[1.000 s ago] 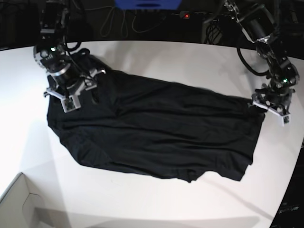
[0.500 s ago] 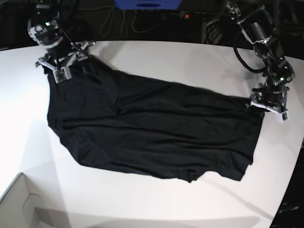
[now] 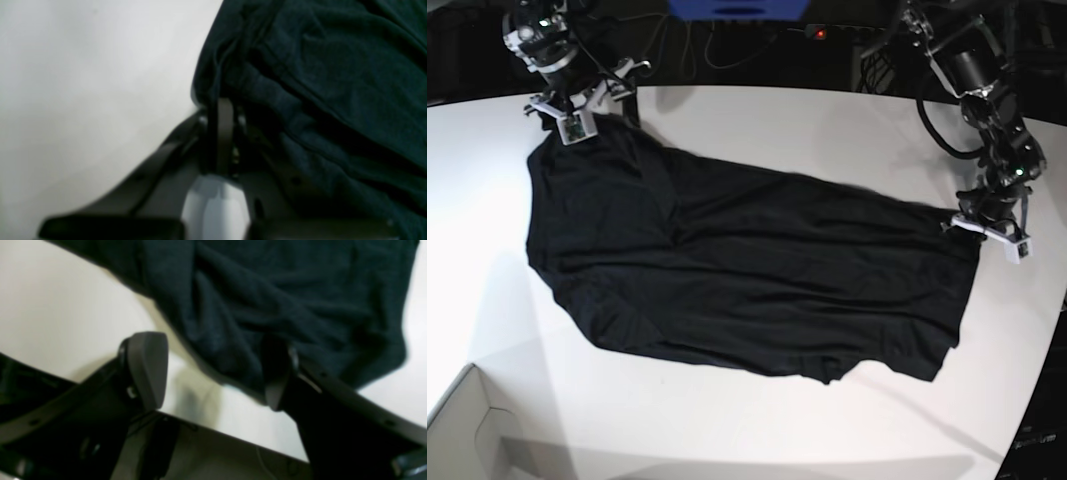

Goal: Layout the t-shirt on the table in an organized manner, then fold the t-shirt properly
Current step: 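Pull the collar corners apart with both grippers to stretch the edge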

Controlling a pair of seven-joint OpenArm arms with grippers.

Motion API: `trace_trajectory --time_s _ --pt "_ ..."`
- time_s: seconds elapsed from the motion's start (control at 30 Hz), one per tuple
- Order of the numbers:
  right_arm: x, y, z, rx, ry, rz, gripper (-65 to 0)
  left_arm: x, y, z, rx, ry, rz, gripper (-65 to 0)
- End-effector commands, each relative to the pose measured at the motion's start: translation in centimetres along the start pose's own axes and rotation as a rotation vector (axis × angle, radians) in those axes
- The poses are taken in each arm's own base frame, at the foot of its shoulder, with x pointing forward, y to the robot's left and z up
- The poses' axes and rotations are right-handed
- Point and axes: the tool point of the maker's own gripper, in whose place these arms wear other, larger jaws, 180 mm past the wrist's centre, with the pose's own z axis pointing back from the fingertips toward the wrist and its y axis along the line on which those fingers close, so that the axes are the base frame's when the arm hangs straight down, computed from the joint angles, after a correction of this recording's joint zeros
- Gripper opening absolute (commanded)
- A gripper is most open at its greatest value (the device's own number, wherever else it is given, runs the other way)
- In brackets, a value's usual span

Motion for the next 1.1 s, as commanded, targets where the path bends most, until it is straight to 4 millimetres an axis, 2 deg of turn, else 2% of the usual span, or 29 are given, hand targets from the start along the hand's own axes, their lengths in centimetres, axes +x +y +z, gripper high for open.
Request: trace_trajectory --time_s 0.0,0.07,0.1,0.27,0.4,0.57,0.83,0.9,1.07 --pt "1.2 -0.2 -0.2 0.002 -0.044 0.001 -20.4 1.1 0.4 0.1 0.01 -0.017 -0.013 -65.0" --pt "1.0 -0.1 -0.8 0.005 -0.04 -0.018 -21.4 1.1 0.5 0.1 0.011 -0.018 -0.014 -65.0" --pt "0.9 -0.1 -1.0 0.006 -0.037 -0.022 -23.9 1.1 0.5 0.1 0.011 -0.018 -0.014 -65.0" --pt "1.5 -0.3 -1.3 0.002 -0.051 -0.017 -47.3 1.5 1.1 0.3 0.022 -0.023 -0.025 -65.0" --pt "0.9 -0.5 -1.7 0.003 -0.033 -0.023 -65.0 1.6 1.3 0.3 0.024 -0.024 -0.027 -65.0" --pt "0.5 -0.5 -1.6 0.003 -0.025 -0.025 -65.0 1.7 1.3 0.3 0.024 -0.026 -0.027 -65.0" --pt "3.8 -2.1 -0.3 -0.025 -0.096 0.067 -65.0 2.3 1.9 0.5 0.035 -0.034 -0.038 -65.0" --pt "4.1 -2.4 -0.4 -0.025 -0.099 0.089 -65.0 2.4 1.9 0.6 0.036 -0.037 -0.039 -65.0" --pt "6.6 -3.5 -1.2 -0.044 -0.152 0.108 -65.0 2.4 1.9 0.6 0.036 -0.037 -0.039 -65.0"
